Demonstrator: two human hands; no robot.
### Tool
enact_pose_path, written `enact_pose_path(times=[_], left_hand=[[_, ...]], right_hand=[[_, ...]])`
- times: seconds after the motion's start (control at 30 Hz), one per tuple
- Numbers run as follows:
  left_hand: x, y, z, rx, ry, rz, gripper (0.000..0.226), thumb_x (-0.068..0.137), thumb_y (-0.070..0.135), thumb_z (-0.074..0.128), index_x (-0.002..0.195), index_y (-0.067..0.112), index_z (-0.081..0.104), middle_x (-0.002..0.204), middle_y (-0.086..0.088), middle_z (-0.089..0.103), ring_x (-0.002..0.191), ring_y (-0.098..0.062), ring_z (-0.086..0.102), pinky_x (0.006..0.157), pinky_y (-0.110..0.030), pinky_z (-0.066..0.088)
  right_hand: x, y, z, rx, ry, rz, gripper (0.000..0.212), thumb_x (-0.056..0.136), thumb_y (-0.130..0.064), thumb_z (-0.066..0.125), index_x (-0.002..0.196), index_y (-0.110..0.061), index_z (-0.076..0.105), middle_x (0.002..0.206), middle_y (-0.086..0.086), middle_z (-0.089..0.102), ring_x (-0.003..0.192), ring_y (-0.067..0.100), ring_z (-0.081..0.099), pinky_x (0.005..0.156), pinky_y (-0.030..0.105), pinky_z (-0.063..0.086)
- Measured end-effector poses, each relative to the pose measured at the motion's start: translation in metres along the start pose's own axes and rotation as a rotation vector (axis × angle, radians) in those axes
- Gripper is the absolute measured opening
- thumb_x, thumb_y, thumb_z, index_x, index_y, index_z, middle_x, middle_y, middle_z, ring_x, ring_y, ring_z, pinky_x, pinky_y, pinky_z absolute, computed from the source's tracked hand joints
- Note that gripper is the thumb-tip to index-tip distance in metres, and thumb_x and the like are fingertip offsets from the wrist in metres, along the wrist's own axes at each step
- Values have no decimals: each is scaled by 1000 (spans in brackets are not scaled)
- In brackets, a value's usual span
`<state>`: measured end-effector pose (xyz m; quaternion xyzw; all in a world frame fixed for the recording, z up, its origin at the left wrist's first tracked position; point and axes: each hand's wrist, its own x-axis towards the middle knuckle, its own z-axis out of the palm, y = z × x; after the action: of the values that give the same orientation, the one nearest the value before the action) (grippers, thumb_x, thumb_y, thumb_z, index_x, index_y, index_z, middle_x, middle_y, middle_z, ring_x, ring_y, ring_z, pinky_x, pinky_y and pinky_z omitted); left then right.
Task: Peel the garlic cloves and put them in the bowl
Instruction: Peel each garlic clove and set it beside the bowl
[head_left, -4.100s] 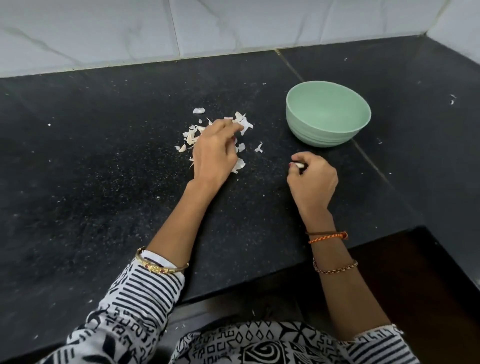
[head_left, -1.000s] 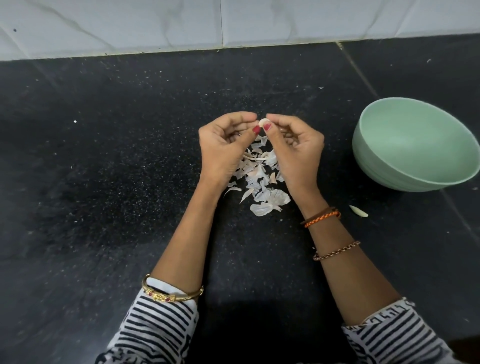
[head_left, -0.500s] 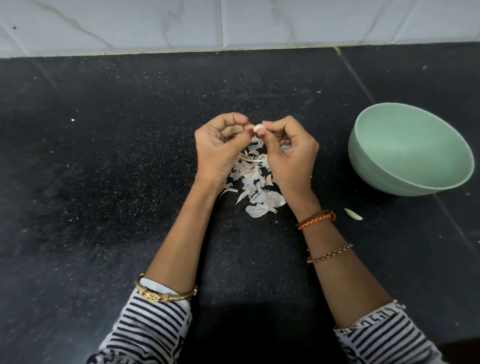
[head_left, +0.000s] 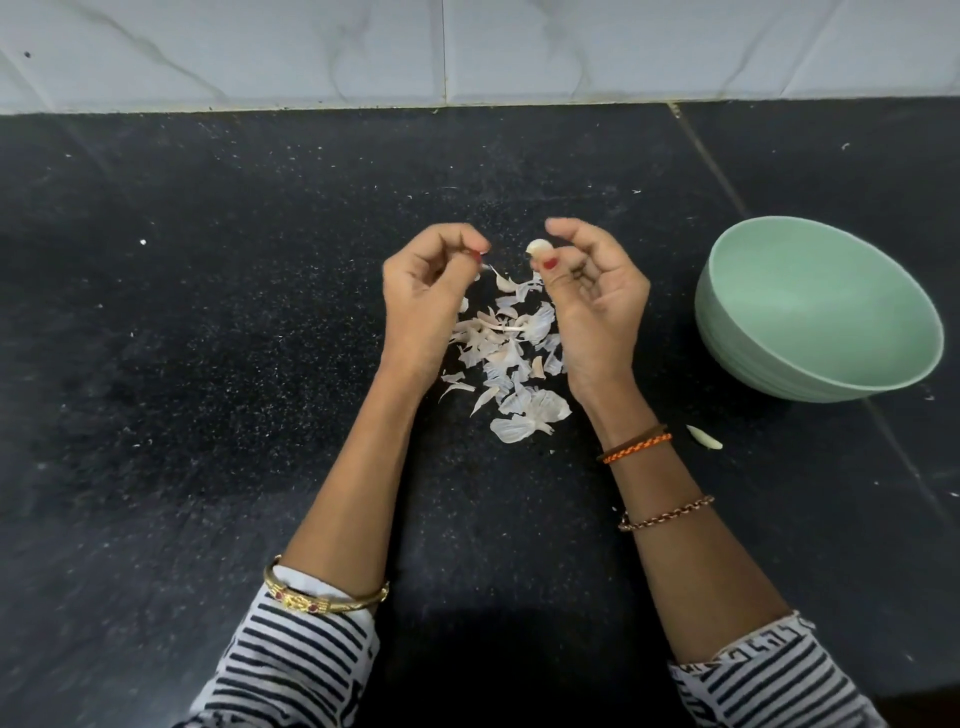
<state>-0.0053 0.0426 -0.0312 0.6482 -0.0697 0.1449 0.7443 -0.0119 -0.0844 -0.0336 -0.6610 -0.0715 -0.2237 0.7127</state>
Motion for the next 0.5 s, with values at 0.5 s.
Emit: enact_pose_path(times=[0.5], left_hand=[[-2, -8, 6, 99, -79, 54, 7, 86, 17, 59, 79, 17, 59, 75, 6, 59, 70, -11, 51, 66, -18, 46]], right_hand=[[-2, 8, 1, -6, -107, 31, 33, 80, 7, 64, 112, 3, 57, 91, -4, 69, 87, 7, 68, 77, 20, 54]])
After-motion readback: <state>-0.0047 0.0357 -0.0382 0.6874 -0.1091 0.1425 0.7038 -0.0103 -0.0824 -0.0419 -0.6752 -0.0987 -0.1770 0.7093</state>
